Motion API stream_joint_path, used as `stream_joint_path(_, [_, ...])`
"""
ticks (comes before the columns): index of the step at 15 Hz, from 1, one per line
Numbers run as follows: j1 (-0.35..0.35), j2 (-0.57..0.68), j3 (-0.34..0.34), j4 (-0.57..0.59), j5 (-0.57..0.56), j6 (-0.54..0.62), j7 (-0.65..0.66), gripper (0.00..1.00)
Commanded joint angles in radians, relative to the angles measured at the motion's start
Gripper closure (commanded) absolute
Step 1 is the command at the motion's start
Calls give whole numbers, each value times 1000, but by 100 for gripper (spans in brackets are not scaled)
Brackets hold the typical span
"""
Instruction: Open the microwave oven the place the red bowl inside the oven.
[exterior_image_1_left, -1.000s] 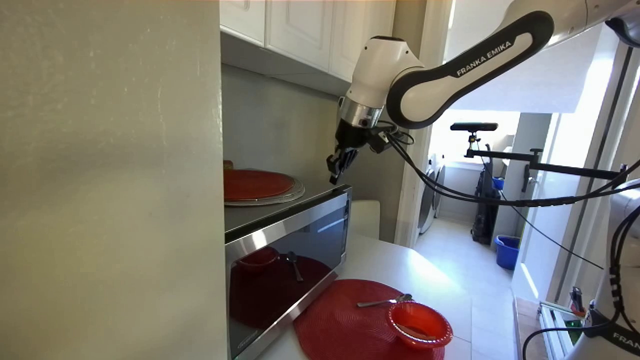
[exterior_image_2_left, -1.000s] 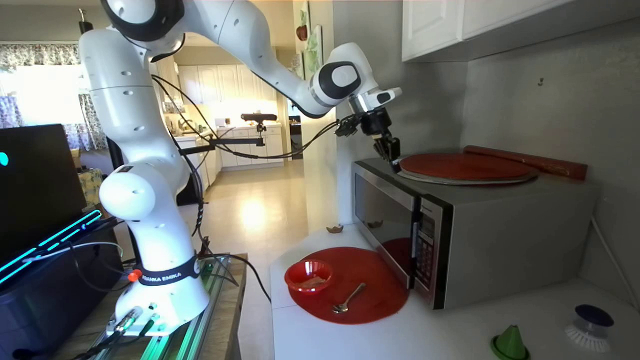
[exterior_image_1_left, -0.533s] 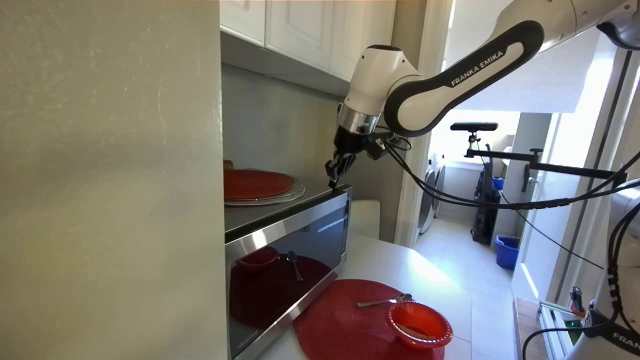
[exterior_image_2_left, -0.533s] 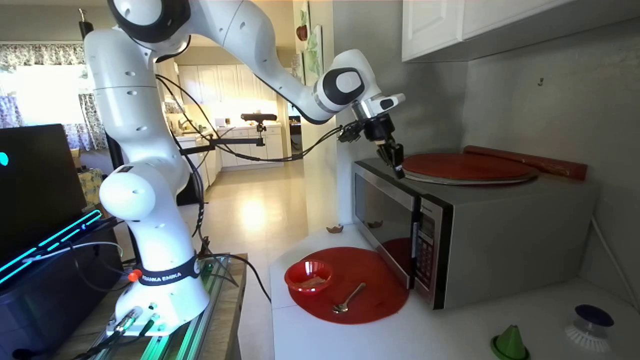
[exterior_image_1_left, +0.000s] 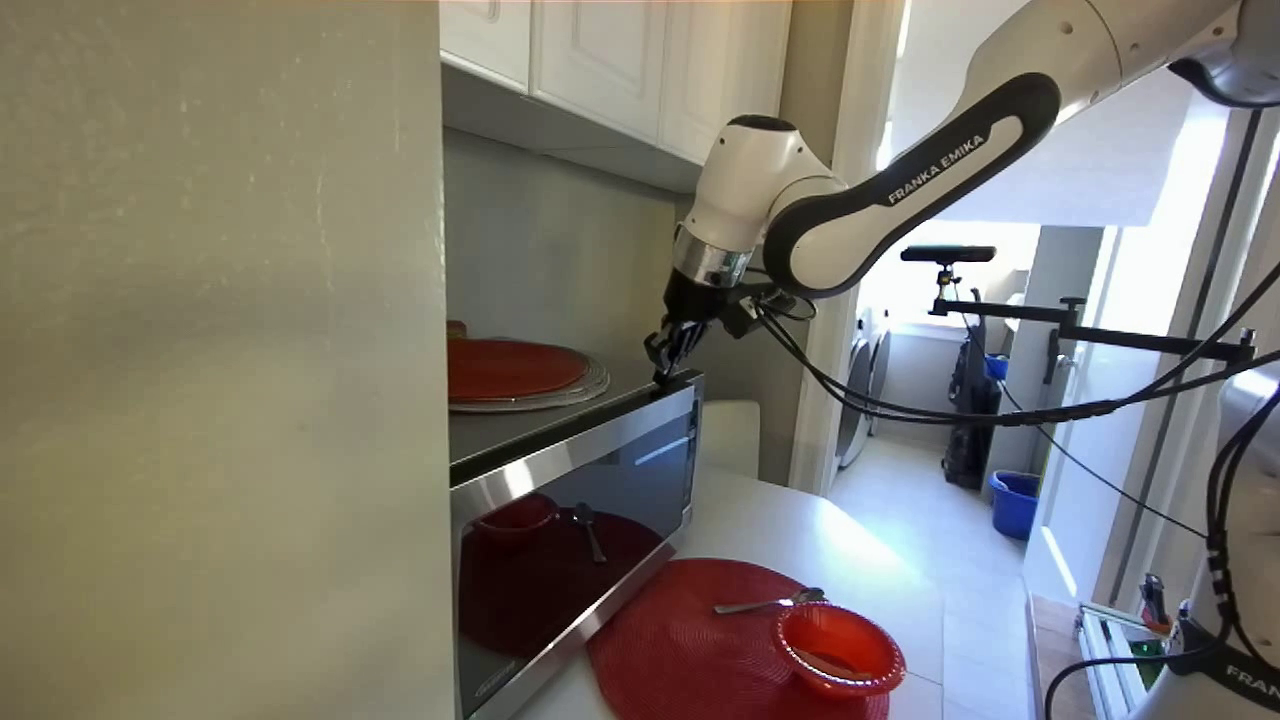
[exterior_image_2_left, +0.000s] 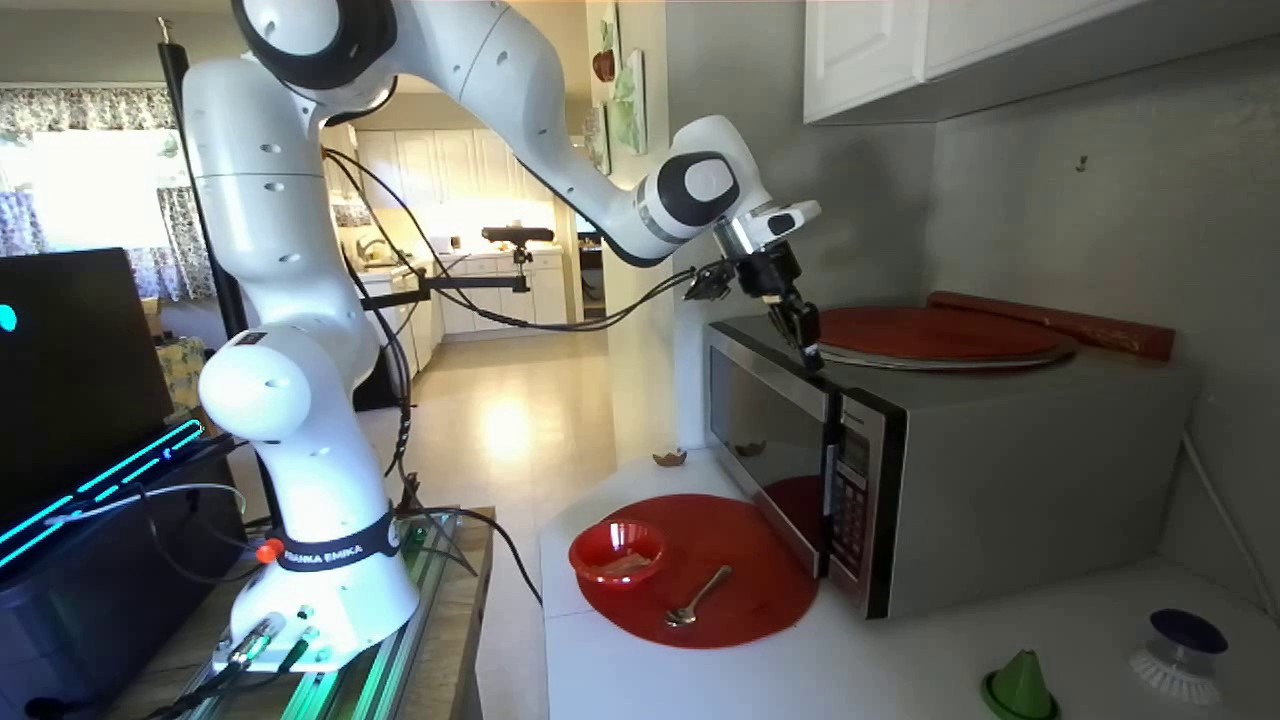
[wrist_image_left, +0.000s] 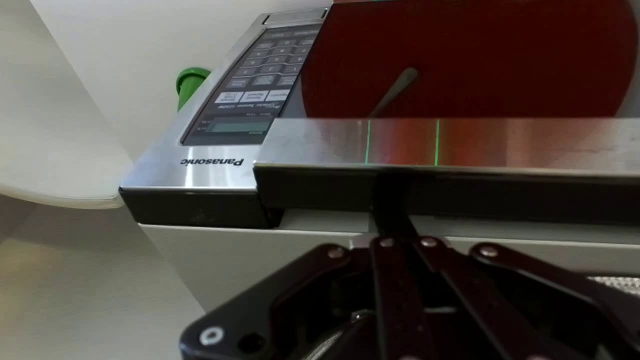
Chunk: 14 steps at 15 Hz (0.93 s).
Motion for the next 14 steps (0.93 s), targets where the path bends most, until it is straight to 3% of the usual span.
stream_joint_path(1, [9, 10, -19, -8, -62, 34, 68, 100])
stream_joint_path(6, [13, 8, -23, -25, -16, 12, 25, 100])
stream_joint_path(14, [14, -86, -27, -107, 213, -59, -187, 100])
